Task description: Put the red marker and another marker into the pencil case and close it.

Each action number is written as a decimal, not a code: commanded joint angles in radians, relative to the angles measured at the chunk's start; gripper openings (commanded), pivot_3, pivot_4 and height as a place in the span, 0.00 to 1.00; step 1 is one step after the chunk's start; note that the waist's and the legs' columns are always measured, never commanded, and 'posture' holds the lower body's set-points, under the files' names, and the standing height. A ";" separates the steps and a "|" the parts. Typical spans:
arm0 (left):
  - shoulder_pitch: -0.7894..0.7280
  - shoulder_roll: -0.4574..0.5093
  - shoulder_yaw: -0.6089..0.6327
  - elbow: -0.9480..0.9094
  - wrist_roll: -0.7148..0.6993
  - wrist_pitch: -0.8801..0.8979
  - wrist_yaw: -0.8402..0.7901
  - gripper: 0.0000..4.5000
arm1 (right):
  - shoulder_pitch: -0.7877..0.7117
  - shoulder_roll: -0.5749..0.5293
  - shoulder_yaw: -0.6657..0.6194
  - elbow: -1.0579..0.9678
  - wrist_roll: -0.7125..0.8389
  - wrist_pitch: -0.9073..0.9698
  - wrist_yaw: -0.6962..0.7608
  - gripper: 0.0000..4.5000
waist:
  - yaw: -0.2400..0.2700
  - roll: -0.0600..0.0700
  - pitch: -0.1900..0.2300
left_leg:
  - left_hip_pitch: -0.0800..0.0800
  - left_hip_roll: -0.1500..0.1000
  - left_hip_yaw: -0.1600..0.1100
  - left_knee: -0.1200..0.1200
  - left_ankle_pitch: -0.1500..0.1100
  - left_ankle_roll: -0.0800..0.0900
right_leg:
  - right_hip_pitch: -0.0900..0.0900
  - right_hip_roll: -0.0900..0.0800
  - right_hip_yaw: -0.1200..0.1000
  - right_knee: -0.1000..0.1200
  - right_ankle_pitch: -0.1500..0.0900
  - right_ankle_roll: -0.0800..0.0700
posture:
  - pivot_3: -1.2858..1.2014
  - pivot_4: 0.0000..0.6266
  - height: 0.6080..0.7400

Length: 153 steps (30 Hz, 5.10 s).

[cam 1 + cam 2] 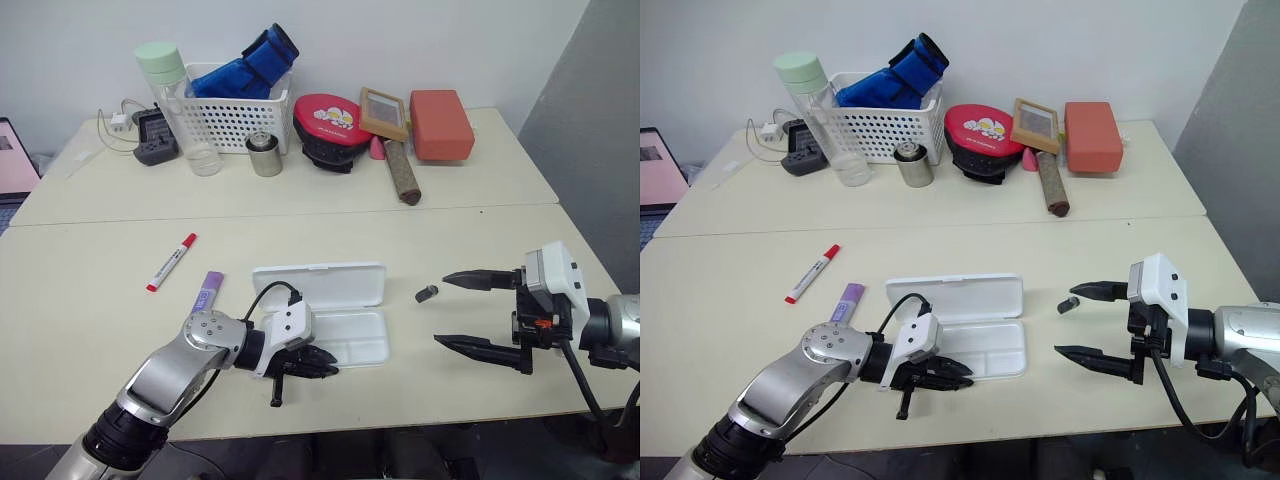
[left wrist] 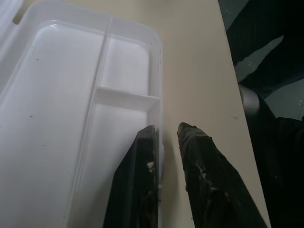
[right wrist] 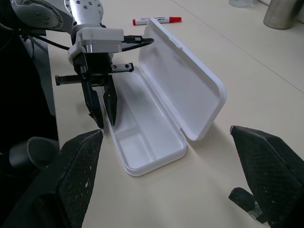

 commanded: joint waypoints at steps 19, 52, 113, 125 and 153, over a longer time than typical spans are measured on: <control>-0.015 0.009 0.023 -0.100 -0.092 0.059 0.017 0.83 | -0.007 -0.016 0.001 0.006 -0.006 -0.026 0.031 1.00 | 0.000 0.000 0.000 | 0.000 0.000 0.000 0.000 0.000 0.000 | 0.000 0.000 0.000 0.000 0.000 0.000 | 0.52 0.24 1.00; -0.069 0.145 0.663 0.189 -0.293 0.090 0.436 0.98 | -0.577 0.233 0.285 0.242 -0.008 -0.076 -0.030 1.00 | 0.005 -0.002 0.000 | -0.002 0.001 0.000 0.000 0.001 -0.001 | -0.003 0.000 0.001 -0.001 0.001 -0.001 | 0.52 0.24 1.00; -0.337 0.155 0.509 0.987 0.081 -0.193 0.222 0.09 | -0.547 0.239 0.226 0.162 0.049 -0.021 -0.101 1.00 | -0.006 -0.002 -0.002 | 0.000 0.000 -0.002 0.001 0.000 0.000 | -0.005 0.000 0.001 0.007 0.001 -0.001 | 0.52 0.24 1.00; -0.340 0.232 0.539 0.145 -0.337 0.203 0.028 0.09 | -0.495 0.179 0.131 0.163 0.064 -0.026 -0.084 1.00 | -0.005 -0.003 -0.001 | -0.004 0.000 -0.004 0.000 0.001 -0.001 | -0.005 -0.001 0.000 0.000 0.001 -0.001 | 0.52 0.24 1.00; -0.259 0.123 -0.022 -0.013 -0.073 0.067 0.058 0.09 | -0.300 0.072 0.075 0.034 0.106 0.003 -0.088 1.00 | -0.001 -0.003 0.000 | -0.002 0.001 0.001 0.000 0.001 0.001 | -0.003 0.001 0.001 0.000 0.001 -0.001 | 0.52 0.24 1.00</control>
